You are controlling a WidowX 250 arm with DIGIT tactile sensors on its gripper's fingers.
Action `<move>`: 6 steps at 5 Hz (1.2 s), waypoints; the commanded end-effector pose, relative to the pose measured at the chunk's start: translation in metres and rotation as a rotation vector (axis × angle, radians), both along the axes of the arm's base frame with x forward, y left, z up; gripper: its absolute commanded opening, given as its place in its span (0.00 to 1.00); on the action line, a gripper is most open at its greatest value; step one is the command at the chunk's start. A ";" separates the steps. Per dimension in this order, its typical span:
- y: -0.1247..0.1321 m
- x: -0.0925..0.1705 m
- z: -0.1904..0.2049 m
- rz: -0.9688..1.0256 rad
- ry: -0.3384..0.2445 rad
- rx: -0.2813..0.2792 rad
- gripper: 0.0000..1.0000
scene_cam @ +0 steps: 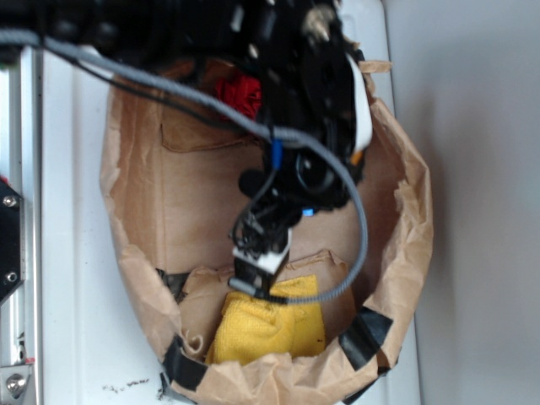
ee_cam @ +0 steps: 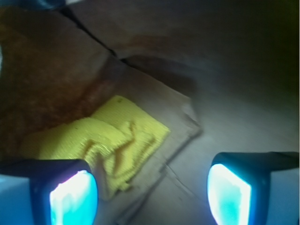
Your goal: Grab the yellow cloth.
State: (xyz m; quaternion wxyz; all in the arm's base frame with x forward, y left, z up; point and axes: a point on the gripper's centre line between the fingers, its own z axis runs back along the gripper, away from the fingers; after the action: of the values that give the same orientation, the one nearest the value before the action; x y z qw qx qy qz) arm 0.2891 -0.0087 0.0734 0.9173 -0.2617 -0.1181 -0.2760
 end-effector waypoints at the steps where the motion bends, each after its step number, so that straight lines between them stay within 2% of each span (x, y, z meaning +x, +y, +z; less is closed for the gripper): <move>1: -0.048 -0.015 0.009 -0.159 -0.114 0.036 1.00; 2: -0.057 -0.030 0.009 -0.218 -0.135 0.037 1.00; 3: -0.066 -0.041 0.003 -0.245 -0.129 0.039 1.00; 4: -0.070 -0.044 -0.010 -0.227 -0.107 0.050 0.94; 5: -0.070 -0.046 -0.021 -0.193 -0.093 0.059 0.00; 6: -0.069 -0.046 -0.027 -0.175 -0.089 0.064 0.00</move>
State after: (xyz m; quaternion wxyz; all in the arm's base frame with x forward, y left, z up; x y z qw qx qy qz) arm 0.2479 -0.0665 0.0395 0.9063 -0.2319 -0.1196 -0.3326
